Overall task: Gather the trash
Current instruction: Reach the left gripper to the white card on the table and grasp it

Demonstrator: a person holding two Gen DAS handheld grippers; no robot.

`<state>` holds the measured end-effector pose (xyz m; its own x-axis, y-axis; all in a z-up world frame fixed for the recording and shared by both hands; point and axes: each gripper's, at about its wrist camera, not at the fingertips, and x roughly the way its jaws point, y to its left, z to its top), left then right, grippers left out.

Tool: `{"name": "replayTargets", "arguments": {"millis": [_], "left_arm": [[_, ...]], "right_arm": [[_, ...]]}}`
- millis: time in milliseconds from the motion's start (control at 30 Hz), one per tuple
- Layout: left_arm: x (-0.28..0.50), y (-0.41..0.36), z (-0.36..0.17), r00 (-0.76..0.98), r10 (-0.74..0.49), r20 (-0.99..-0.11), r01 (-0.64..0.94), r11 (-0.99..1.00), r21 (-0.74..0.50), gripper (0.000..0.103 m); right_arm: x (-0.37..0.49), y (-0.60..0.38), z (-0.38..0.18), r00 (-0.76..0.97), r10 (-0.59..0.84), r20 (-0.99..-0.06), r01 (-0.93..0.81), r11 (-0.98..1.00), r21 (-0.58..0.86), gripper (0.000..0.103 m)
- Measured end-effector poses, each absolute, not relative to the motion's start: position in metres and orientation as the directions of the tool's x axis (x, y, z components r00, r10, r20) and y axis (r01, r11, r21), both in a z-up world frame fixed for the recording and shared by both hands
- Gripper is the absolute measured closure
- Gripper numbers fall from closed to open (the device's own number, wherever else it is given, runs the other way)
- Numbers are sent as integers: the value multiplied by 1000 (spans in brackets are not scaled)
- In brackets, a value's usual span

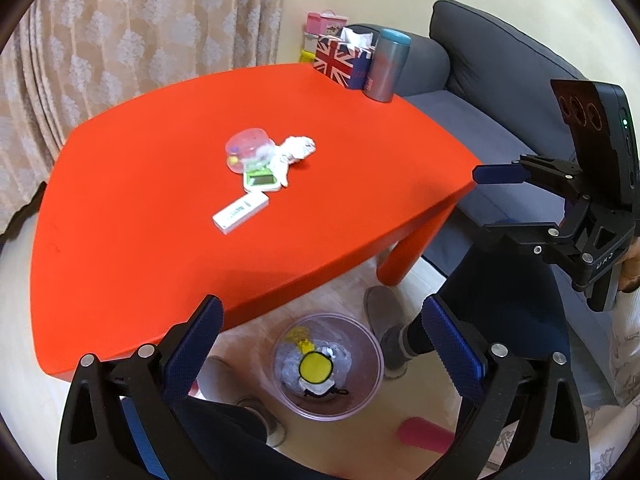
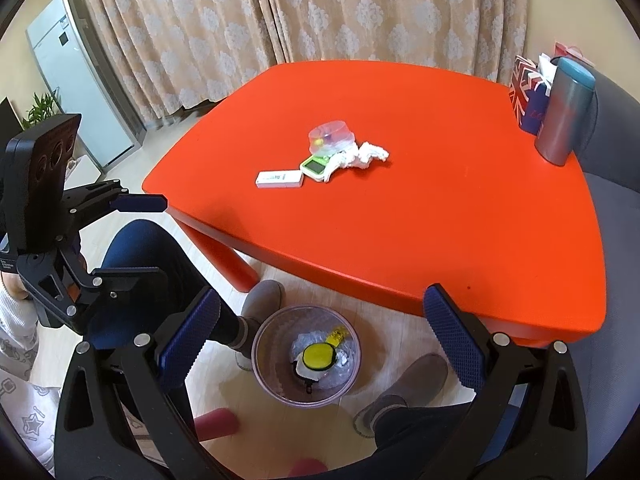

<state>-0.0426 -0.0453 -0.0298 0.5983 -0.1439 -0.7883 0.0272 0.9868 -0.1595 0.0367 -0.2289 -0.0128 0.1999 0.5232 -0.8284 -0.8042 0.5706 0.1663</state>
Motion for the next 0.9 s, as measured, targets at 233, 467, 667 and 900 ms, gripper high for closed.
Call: {"name": "replayTargets", "arguments": {"millis": [233, 467, 667, 900], "left_arm": [[-29, -30, -31, 603, -115, -789, -3, 989, -147, 8], [-9, -16, -33, 583, -110, -805, 7, 991, -130, 7], [10, -5, -33, 571, -109, -814, 23, 993, -117, 7], [35, 4, -43, 539, -128, -832, 71, 992, -107, 8]], "right_arm": [[50, -221, -8, 219, 525, -823, -804, 575, 152, 3], [65, -210, -5, 226, 518, -825, -807, 574, 138, 3], [76, -202, -6, 225, 510, -830, -809, 573, 133, 3], [82, -198, -12, 214, 498, -841, -806, 576, 136, 3]]}}
